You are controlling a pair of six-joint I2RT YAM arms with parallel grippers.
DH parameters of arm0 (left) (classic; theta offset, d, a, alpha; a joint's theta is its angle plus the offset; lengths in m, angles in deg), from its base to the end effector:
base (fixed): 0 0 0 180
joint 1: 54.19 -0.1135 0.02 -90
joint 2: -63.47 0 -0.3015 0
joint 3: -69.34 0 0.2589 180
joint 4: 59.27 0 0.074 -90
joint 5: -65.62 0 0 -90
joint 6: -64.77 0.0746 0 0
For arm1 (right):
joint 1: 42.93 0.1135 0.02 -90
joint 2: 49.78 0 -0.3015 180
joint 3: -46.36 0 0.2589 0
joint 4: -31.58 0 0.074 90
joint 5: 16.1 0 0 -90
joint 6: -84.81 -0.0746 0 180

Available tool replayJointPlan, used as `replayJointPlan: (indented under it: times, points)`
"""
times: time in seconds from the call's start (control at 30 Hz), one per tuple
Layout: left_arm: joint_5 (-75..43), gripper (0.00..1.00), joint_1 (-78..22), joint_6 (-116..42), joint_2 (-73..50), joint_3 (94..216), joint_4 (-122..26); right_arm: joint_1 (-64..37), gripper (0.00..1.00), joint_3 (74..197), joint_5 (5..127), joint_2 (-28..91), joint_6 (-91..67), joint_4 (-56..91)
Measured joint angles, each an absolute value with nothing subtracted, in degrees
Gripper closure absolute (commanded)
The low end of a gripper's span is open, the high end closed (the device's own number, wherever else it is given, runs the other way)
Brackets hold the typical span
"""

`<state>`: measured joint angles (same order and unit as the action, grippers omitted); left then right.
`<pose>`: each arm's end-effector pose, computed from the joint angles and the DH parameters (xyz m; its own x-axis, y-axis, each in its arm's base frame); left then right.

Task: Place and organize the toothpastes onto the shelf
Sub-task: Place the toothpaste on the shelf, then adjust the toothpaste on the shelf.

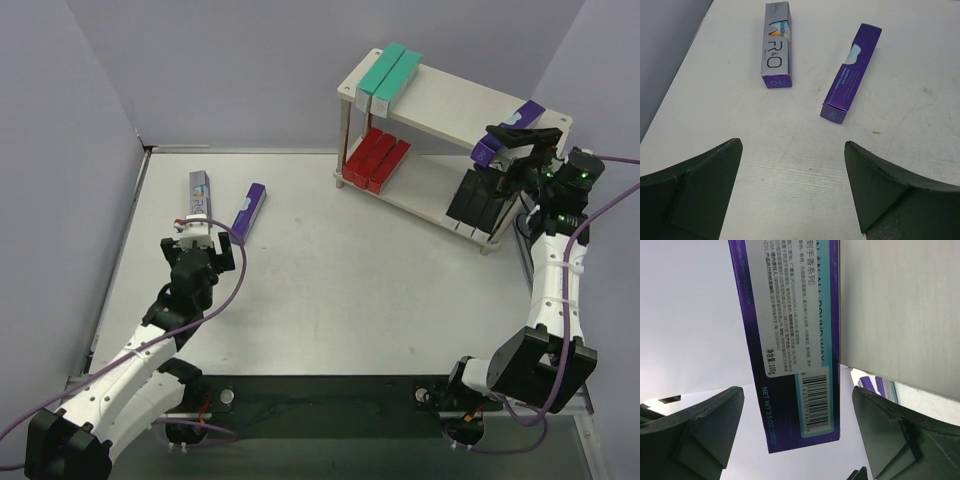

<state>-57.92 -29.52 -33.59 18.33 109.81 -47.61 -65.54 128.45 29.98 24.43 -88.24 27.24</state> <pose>0.1954 -0.0444 0.2678 -0.2333 -0.0262 -0.9720 -0.1697 0.9854 0.0142 0.3171 -0.0760 0.4470 -0.3526 0.9214 -0.1633 -0.1004 0.1362 0.9856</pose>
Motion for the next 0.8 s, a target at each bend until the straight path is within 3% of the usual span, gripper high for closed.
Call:
replayJointPlan:
  times: [0.27, 0.53, 0.8]
  points:
    - [-57.9, 0.05, -29.5, -33.6, 18.4, 109.8, -47.6, -65.8, 0.0, 129.3, 30.7, 21.3, -81.8, 19.8]
    - [-57.5, 0.05, -29.0, -33.6, 17.4, 109.8, -47.6, -64.0, 0.0, 134.0, 36.2, 12.1, -66.2, 3.2]
    - [-57.1, 0.05, -27.6, -33.8, 15.8, 109.8, -47.6, -49.3, 0.0, 145.4, 61.0, 8.6, -45.2, -10.7]
